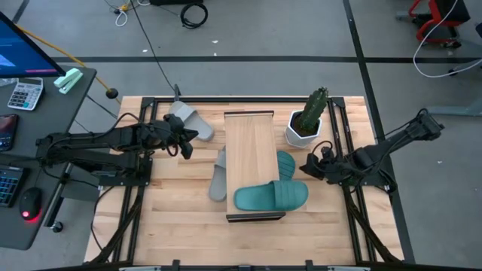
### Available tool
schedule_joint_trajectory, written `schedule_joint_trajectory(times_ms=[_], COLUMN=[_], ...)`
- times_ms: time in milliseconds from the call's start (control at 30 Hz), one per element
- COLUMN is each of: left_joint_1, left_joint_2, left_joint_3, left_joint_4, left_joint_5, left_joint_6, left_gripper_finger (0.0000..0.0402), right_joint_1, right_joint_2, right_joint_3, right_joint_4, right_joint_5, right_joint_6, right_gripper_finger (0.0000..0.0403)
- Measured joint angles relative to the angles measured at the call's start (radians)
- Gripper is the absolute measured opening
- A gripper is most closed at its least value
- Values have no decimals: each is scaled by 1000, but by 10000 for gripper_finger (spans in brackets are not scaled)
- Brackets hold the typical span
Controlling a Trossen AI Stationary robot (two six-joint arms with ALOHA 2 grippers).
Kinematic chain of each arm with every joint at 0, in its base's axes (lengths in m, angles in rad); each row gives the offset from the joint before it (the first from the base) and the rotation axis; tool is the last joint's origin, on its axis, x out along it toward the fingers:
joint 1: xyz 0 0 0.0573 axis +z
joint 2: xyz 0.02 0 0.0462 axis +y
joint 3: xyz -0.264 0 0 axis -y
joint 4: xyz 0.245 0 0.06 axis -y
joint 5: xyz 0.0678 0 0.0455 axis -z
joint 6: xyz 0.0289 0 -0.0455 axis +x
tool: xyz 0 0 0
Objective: Pick and place slides into the shelf
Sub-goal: Put the green slide on the shelf
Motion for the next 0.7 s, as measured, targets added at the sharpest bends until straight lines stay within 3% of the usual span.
schedule_joint_trajectory(times_ms=[333, 700], left_joint_1=[0, 0], left_joint_2=[0, 0], left_joint_3=[0, 0], left_joint_4=[1, 1], left_joint_5=[0, 0], left_joint_6=[0, 1], left_gripper_finger=[31, 30], right_joint_1=[-41, -135], right_joint_2=[141, 370], right_joint_3=[0, -1], right_joint_4=[108, 324], right_joint_5=[-22, -13], right_joint_6=[8, 43], right_gripper_finger=[254, 251])
